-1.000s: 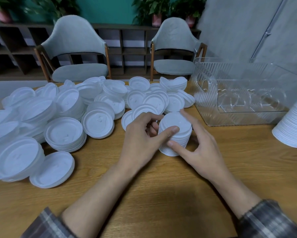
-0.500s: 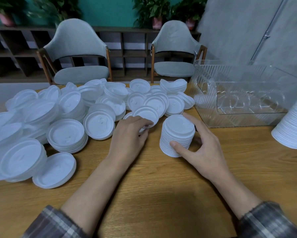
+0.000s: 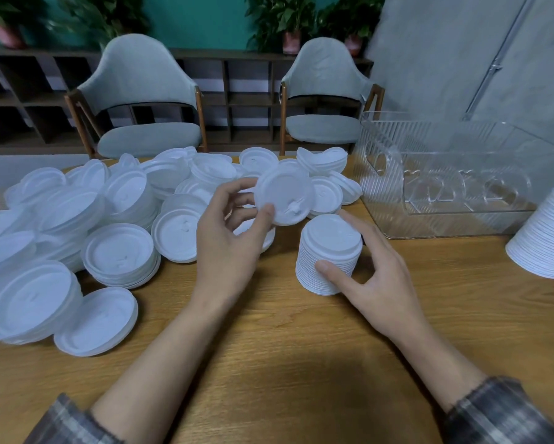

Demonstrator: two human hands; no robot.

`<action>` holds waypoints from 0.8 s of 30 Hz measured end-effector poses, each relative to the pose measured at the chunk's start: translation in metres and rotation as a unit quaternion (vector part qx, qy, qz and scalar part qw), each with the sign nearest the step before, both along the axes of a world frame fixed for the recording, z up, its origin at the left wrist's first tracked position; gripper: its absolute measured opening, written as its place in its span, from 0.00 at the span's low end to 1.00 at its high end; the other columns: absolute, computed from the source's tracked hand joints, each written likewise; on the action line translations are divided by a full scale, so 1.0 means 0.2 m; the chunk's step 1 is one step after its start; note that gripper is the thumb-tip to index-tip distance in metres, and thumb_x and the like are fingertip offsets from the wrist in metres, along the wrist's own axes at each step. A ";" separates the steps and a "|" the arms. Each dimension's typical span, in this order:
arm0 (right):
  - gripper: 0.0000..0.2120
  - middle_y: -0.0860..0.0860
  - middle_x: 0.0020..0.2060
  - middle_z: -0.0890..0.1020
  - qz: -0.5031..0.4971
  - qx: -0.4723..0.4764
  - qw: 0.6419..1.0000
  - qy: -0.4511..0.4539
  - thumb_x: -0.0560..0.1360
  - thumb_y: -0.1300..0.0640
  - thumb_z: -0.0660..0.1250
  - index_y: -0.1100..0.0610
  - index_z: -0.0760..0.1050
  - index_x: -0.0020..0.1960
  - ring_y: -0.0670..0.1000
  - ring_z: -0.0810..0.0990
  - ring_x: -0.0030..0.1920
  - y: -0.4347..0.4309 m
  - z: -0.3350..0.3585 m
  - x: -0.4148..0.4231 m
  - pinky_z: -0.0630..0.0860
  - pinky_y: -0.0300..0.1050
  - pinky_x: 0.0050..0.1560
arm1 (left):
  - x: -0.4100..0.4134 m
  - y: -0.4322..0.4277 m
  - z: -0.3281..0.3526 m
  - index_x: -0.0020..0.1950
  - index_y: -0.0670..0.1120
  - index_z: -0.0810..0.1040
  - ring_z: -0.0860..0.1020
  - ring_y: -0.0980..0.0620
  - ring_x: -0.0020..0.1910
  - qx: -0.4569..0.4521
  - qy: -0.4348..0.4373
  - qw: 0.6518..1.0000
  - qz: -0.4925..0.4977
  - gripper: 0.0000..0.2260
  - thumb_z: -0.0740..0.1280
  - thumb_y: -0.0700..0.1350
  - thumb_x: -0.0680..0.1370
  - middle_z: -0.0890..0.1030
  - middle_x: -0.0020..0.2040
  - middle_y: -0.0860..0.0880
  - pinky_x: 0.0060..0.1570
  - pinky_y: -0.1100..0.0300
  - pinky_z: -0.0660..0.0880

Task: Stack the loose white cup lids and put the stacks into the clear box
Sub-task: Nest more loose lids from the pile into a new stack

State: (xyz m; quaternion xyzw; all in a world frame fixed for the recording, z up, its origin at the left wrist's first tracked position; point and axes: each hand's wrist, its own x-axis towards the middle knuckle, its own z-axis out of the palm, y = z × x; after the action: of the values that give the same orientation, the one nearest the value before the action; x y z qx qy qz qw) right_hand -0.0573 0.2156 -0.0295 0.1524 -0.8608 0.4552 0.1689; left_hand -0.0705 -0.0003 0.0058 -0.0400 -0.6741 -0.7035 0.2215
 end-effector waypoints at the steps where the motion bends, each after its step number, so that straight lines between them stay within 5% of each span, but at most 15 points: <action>1: 0.37 0.37 0.70 0.74 0.000 -0.002 1.000 -0.001 0.71 0.38 0.74 0.45 0.69 0.77 0.37 0.70 0.72 0.00 0.00 0.00 0.62 0.23 0.65 | 0.00 0.00 0.01 0.65 0.47 0.79 0.86 0.52 0.48 0.034 -0.018 0.999 -0.023 0.15 0.72 0.37 0.80 0.83 0.54 0.45 0.53 0.52 0.84; 4: 0.38 0.37 0.71 0.74 -0.002 -0.007 1.000 0.001 0.71 0.39 0.75 0.44 0.67 0.78 0.36 0.70 0.72 -0.01 0.00 0.00 0.64 0.25 0.66 | 0.01 0.01 0.01 0.69 0.50 0.79 0.87 0.53 0.45 0.069 -0.066 0.990 -0.099 0.18 0.71 0.36 0.81 0.80 0.53 0.43 0.50 0.54 0.85; 8: 0.41 0.36 0.74 0.72 0.007 -0.014 1.000 0.005 0.73 0.43 0.77 0.42 0.62 0.80 0.38 0.70 0.74 -0.02 0.01 0.01 0.71 0.41 0.72 | 0.02 0.05 -0.03 0.69 0.56 0.80 0.83 0.51 0.44 -0.038 -0.061 0.989 -0.131 0.19 0.74 0.43 0.79 0.80 0.46 0.47 0.54 0.57 0.82; 14: 0.39 0.41 0.73 0.73 0.018 -0.006 1.000 0.011 0.73 0.43 0.77 0.45 0.64 0.80 0.43 0.70 0.75 -0.02 0.00 0.00 0.70 0.44 0.73 | 0.05 0.10 -0.05 0.58 0.58 0.84 0.73 0.57 0.36 -0.113 -0.060 0.985 -0.116 0.14 0.79 0.55 0.73 0.78 0.36 0.50 0.39 0.69 0.71; 17: 0.38 0.41 0.72 0.74 0.021 -0.003 1.000 0.011 0.73 0.43 0.77 0.46 0.65 0.79 0.42 0.71 0.73 -0.02 0.00 0.00 0.70 0.38 0.71 | 0.04 0.08 -0.06 0.60 0.60 0.84 0.77 0.62 0.44 -0.129 -0.065 0.984 -0.101 0.18 0.79 0.59 0.71 0.80 0.48 0.59 0.45 0.69 0.73; 20: 0.37 0.40 0.71 0.74 0.021 -0.001 1.000 0.013 0.73 0.43 0.76 0.46 0.66 0.79 0.41 0.71 0.73 -0.02 0.00 0.00 0.68 0.32 0.69 | 0.03 0.06 -0.05 0.68 0.59 0.80 0.78 0.62 0.64 -0.132 -0.068 0.978 -0.147 0.23 0.75 0.52 0.73 0.79 0.64 0.60 0.61 0.62 0.77; 24: 0.38 0.40 0.71 0.75 0.019 -0.007 1.000 0.012 0.73 0.44 0.76 0.46 0.66 0.79 0.41 0.72 0.73 -0.02 0.00 0.01 0.69 0.35 0.70 | 0.05 0.07 -0.04 0.72 0.54 0.78 0.78 0.62 0.68 -0.104 -0.058 0.970 -0.213 0.25 0.75 0.37 0.77 0.82 0.66 0.60 0.68 0.61 0.75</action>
State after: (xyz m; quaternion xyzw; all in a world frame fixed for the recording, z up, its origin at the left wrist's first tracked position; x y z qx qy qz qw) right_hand -0.0561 0.2119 -0.0299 0.1727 -0.8524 0.4626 0.1718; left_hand -0.0615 0.0129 -0.0025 -0.1644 -0.7316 -0.6613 0.0214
